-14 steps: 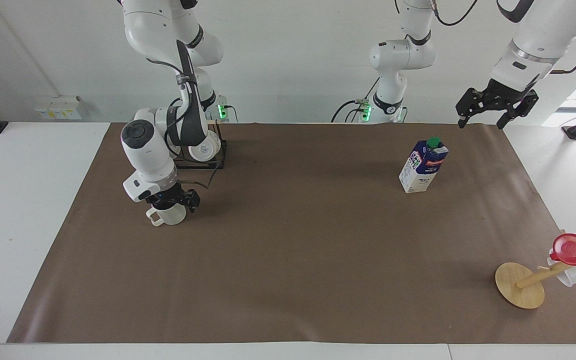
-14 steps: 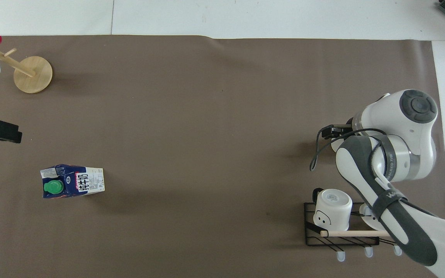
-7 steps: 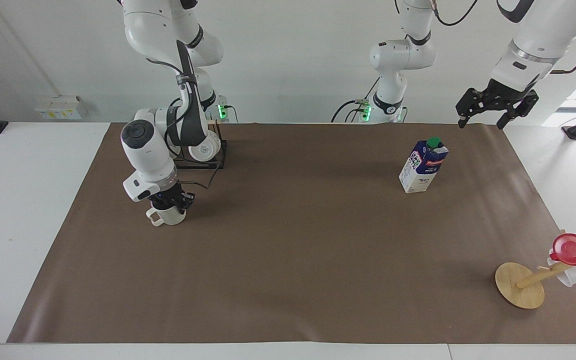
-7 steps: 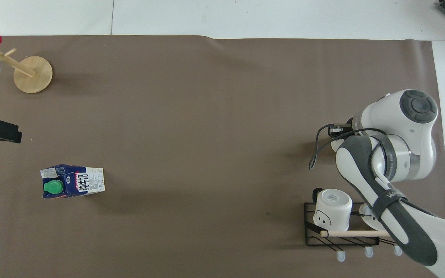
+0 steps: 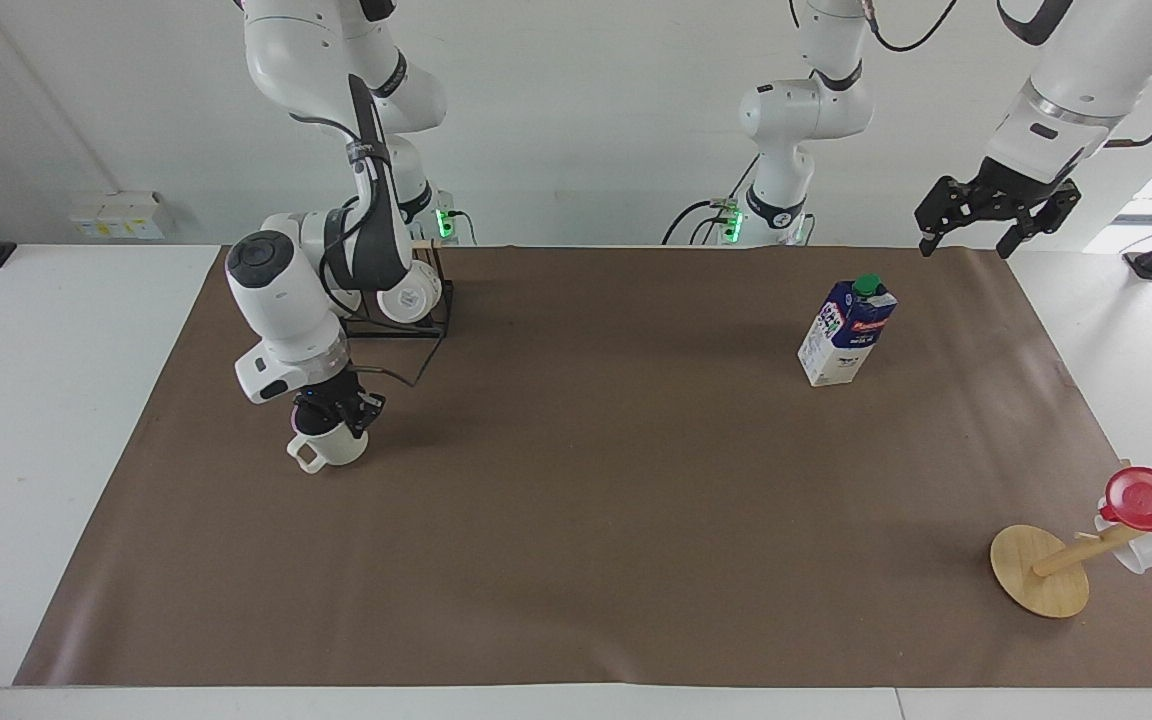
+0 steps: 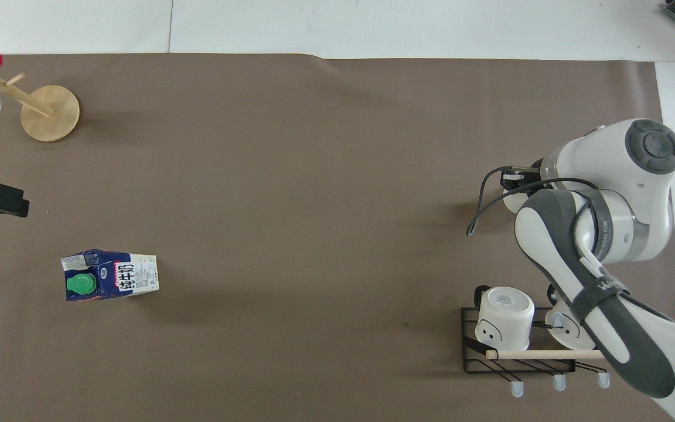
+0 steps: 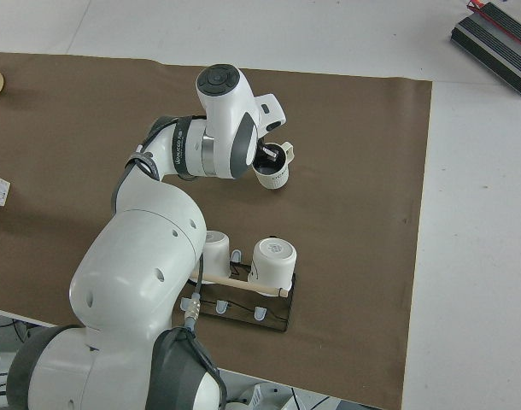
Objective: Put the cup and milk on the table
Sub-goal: 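Carry the black mug toward the table center while the left gripper reaches the carton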
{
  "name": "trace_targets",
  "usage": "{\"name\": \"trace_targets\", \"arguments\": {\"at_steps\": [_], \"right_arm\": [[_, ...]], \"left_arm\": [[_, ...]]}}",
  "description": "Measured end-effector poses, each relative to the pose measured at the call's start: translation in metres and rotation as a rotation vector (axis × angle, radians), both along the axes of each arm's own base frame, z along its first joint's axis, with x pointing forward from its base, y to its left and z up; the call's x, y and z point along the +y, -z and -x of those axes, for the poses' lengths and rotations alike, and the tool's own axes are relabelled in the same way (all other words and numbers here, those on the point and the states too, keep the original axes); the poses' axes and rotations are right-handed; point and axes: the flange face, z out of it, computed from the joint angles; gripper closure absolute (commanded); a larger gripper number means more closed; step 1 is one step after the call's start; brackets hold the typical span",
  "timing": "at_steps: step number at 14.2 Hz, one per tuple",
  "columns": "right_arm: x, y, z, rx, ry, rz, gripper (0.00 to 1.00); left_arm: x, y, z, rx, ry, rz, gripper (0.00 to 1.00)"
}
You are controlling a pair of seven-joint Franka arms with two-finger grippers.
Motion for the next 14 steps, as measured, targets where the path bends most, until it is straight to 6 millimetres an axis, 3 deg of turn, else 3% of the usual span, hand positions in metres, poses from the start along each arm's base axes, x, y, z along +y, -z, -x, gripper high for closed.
{"name": "trace_targets", "arguments": {"at_steps": [5, 8, 10, 14], "right_arm": [[0.032, -0.032, -0.004, -0.009, 0.047, -0.013, 1.0], [0.054, -0.075, -0.007, 0.032, 0.054, -0.012, 1.0], [0.084, -0.093, -0.005, 0.037, 0.085, -0.012, 1.0], [0.165, -0.094, 0.015, 0.043, 0.14, -0.014, 1.0]], "left_arm": [[0.002, 0.0, 0.0, 0.0, -0.003, 0.0, 0.0], [0.001, 0.0, 0.0, 0.0, 0.001, 0.0, 0.0], [0.001, 0.0, 0.0, 0.0, 0.003, 0.0, 0.0], [0.0, 0.001, 0.003, 0.013, 0.004, -0.001, 0.0]]}}
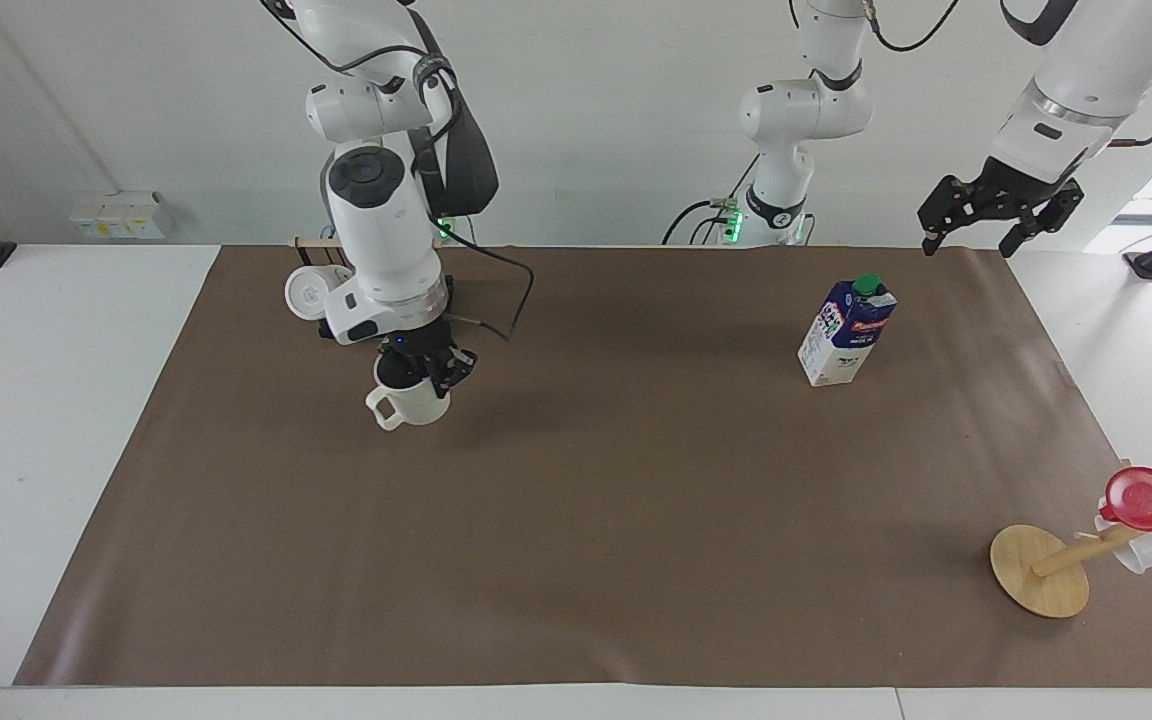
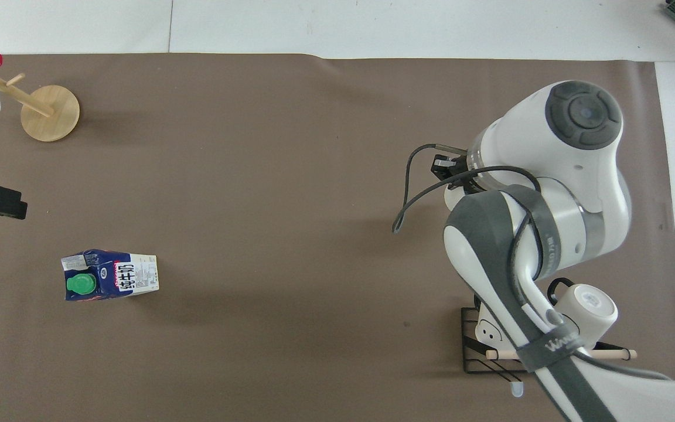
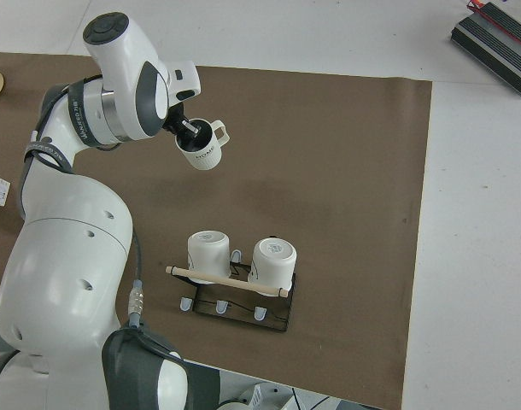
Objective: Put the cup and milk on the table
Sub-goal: 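Carry the black mug toward the table center while the left gripper reaches the carton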
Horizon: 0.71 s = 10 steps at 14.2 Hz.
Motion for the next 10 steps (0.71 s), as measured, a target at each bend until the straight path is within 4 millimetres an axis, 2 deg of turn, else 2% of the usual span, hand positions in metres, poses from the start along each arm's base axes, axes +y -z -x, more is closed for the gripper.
{"name": "trace_targets", "arguments": {"at_steps": [5, 8, 10], "right_arm": [[0.101, 0.03, 0.033, 0.021, 0.081, 0.003, 1.0], [0.148, 0.052, 0.048, 0.004, 0.11, -0.008, 1.0], [0.166, 0.068, 0.051, -0.016, 0.114, -0.011, 1.0]], "left_arm": [[-0.007, 0.005, 0.011, 0.021, 0.012, -0.004, 0.0], [-0.016, 0.016, 0.017, 0.037, 0.029, -0.007, 0.0], [-0.033, 0.03, 0.021, 0.048, 0.054, -0.011, 0.0]]}}
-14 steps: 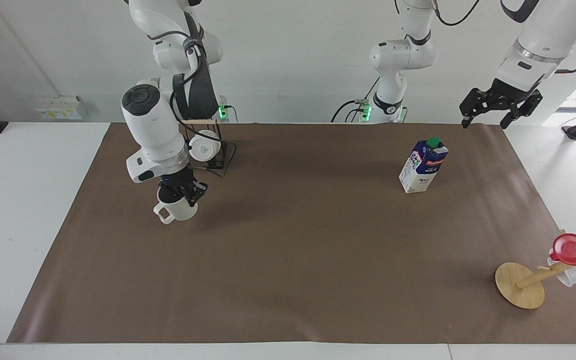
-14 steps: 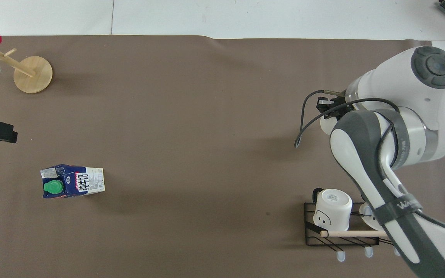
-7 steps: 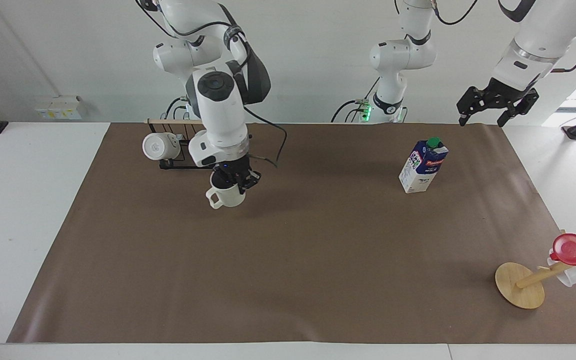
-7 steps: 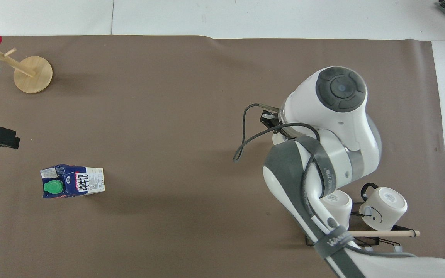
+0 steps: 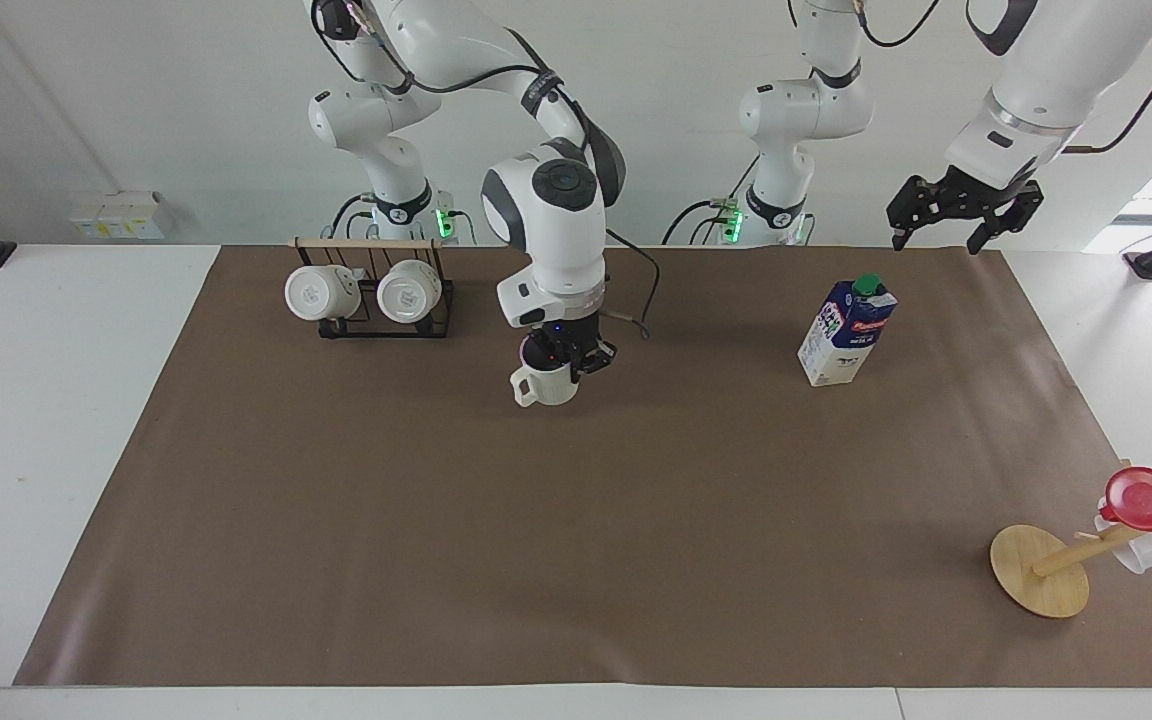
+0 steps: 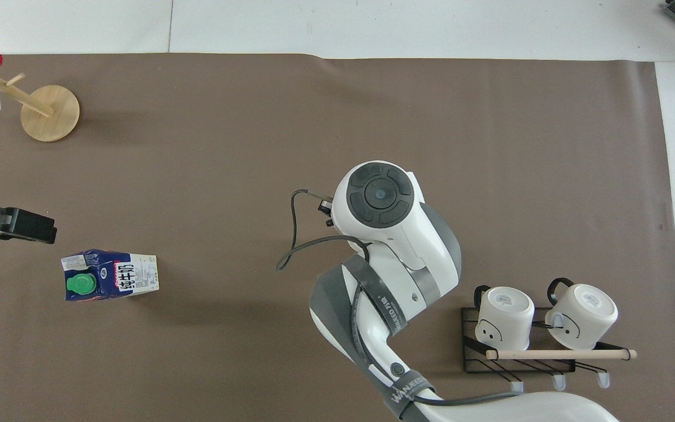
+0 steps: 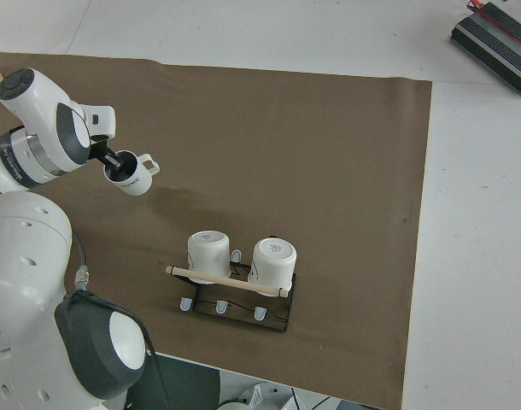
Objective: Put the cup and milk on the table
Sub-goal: 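Carry the black mug toward the table center while the left gripper reaches the carton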
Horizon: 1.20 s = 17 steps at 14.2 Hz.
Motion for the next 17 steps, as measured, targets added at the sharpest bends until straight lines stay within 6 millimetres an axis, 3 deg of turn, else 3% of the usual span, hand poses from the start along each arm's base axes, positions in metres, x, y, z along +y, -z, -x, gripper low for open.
{"name": "trace_targets", "arguments": {"at_steps": [4, 6, 10, 17], "right_arm": [[0.012, 0.023, 0.006, -0.007, -0.033, 0.025, 1.0], [0.013, 0.037, 0.012, -0.009, -0.045, 0.033, 1.0], [0.017, 0.052, 0.022, 0.002, -0.06, 0.042, 1.0], [0.015, 0.056, 0.024, 0.006, -0.061, 0.045, 0.98]], "left_arm": [[-0.044, 0.031, 0.006, -0.008, -0.055, -0.012, 0.0], [-0.05, 0.037, 0.007, -0.022, -0.069, -0.011, 0.0], [-0.036, 0.046, 0.014, -0.029, -0.096, -0.008, 0.0], [-0.005, 0.073, 0.059, -0.111, -0.145, 0.002, 0.0]]}}
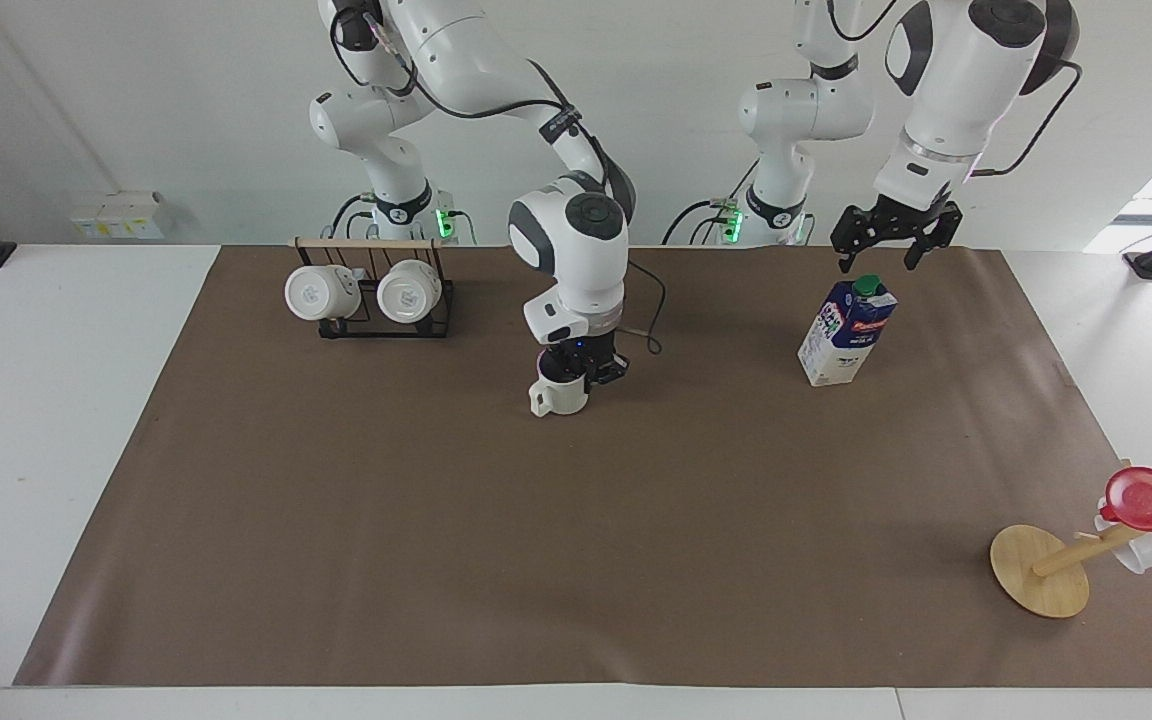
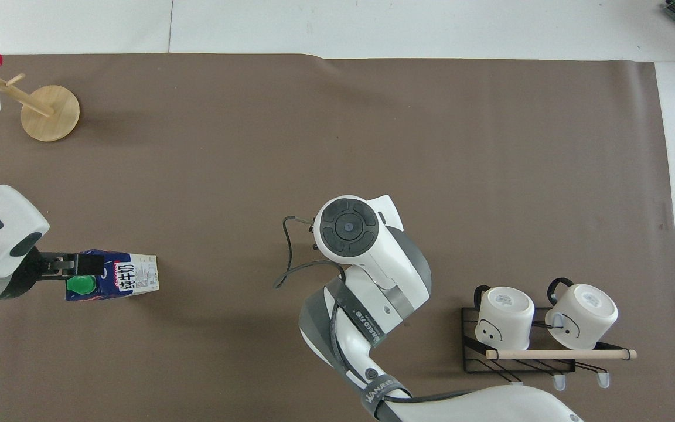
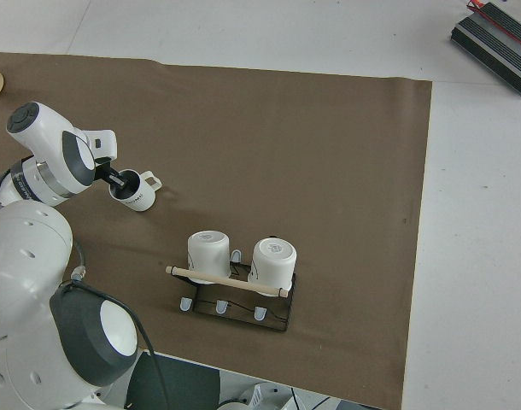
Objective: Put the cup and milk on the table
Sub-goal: 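Carry the black mug toward the table center while the left gripper reaches the carton, then release the mug and withdraw the right gripper while the left gripper grasps the carton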
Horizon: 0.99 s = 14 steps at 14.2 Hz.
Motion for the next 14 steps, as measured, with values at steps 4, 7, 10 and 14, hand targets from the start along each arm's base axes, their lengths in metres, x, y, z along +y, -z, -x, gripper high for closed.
{"name": "trace_targets", "arguments": {"at_steps": [4, 7, 10, 14], "right_arm": [[0.0, 0.003, 0.001, -0.006, -0.001, -0.005, 0.64], [0.003, 0.002, 0.002, -0.011, -0.007, -0.006, 0.0], [0.005, -0.01, -0.003, -0.036, -0.015, -0.013, 0.0], [-0.002, -0.053, -0.01, -0.093, -0.04, -0.047, 0.0]], "left_arm": [[0.007, 0.027, 0.015, -0.05, -0.008, 0.006, 0.0], [0.008, 0.034, 0.018, -0.077, -0.009, 0.008, 0.0], [0.008, 0.036, 0.016, -0.093, -0.01, 0.01, 0.0], [0.009, 0.049, 0.018, -0.097, -0.01, 0.011, 0.0]]}}
